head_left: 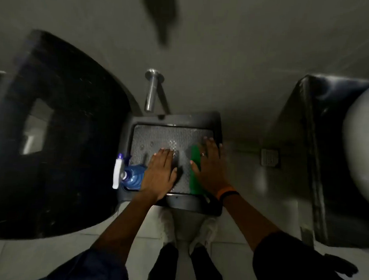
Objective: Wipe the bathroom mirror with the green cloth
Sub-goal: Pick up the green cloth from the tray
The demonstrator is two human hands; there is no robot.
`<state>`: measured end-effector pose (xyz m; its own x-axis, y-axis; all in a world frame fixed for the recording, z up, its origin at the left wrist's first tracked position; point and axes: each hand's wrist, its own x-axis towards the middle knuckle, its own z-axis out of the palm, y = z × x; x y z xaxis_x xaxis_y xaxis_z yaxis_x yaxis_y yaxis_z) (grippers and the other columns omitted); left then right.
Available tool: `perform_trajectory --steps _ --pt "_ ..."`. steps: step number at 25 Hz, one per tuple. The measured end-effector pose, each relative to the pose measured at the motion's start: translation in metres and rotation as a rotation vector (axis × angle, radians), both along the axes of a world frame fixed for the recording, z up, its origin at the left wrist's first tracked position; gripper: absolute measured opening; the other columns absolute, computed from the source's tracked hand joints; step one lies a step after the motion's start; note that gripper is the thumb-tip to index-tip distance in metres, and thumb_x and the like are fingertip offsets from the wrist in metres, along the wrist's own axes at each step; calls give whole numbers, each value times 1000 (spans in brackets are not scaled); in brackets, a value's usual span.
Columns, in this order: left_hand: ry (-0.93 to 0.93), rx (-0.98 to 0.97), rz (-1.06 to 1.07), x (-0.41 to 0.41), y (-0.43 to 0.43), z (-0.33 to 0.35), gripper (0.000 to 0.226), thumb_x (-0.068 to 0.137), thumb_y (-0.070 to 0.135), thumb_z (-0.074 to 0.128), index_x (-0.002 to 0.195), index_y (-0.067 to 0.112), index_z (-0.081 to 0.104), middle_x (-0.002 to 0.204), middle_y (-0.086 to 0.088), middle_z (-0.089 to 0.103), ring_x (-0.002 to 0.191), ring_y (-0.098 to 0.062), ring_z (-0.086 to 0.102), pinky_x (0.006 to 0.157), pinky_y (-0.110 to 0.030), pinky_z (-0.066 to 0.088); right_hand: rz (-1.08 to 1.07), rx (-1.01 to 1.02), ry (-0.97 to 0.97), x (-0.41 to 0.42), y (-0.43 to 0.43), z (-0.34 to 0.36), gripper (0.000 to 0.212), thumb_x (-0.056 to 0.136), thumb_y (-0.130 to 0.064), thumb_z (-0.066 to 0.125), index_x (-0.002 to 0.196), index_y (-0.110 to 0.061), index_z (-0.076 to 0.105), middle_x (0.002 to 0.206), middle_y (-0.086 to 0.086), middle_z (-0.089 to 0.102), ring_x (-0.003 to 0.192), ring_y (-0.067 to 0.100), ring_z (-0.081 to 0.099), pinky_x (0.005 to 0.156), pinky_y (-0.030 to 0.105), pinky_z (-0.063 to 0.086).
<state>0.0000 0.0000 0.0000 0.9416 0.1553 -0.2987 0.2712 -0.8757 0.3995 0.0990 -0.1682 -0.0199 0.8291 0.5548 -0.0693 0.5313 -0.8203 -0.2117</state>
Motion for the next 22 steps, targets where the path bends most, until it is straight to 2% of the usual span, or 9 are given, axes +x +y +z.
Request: perform_trajectory --steps 4,6,9,12,14,16,19,22 --pt "46 3 -16 2 -9 -70 60 104 31 42 156 4 27 163 -17 29 154 -31 20 127 -47 16 -14 -100 51 -24 -10 -77 64 99 -36 60 153 -7 41 163 20 35 152 38 31 125 60 18" --pt "33 -14 -17 6 -13 -93 58 104 30 44 155 4 30 162 -17 32 153 -31 23 126 -48 18 -23 -75 28 -28 -14 -101 59 101 -33 57 153 -11 42 163 16 35 154 35 29 126 59 18" --pt "-25 21 7 7 -16 -107 55 103 27 47 151 2 38 158 -18 40 149 -33 31 124 -50 23 -60 39 -33 -26 -18 -116 50 93 -22 72 140 -12 60 149 17 55 142 35 49 117 57 39" --pt "-41 27 12 7 -19 -109 52 102 25 48 148 0 42 154 -20 46 145 -35 38 122 -50 27 -165 153 -44 -21 -11 -120 45 79 0 78 122 -12 73 123 16 72 115 38 67 94 49 55" --pt "-65 23 -4 10 -19 -99 51 101 24 49 147 0 44 148 -22 50 138 -37 46 122 -50 28 -173 195 -7 -12 -3 -112 49 67 13 76 111 -8 76 108 19 73 100 41 69 82 48 56" --pt "-108 43 -28 15 -17 -75 52 100 24 50 147 2 44 148 -20 51 137 -36 46 124 -49 25 -167 221 95 -1 1 -93 41 63 17 73 99 -3 77 98 24 70 93 44 67 76 49 54" --pt "-229 98 -59 27 -17 -18 55 99 26 52 149 3 43 152 -19 48 144 -35 39 126 -50 23 -221 300 135 3 -4 -51 18 80 12 70 93 1 76 94 28 66 92 43 64 75 49 52" --pt "-427 140 -90 53 -14 65 58 97 29 53 148 4 43 155 -18 45 148 -32 34 126 -48 23 -312 573 93 12 -5 27 12 90 1 64 92 -2 75 92 21 66 92 21 56 81 40 49"
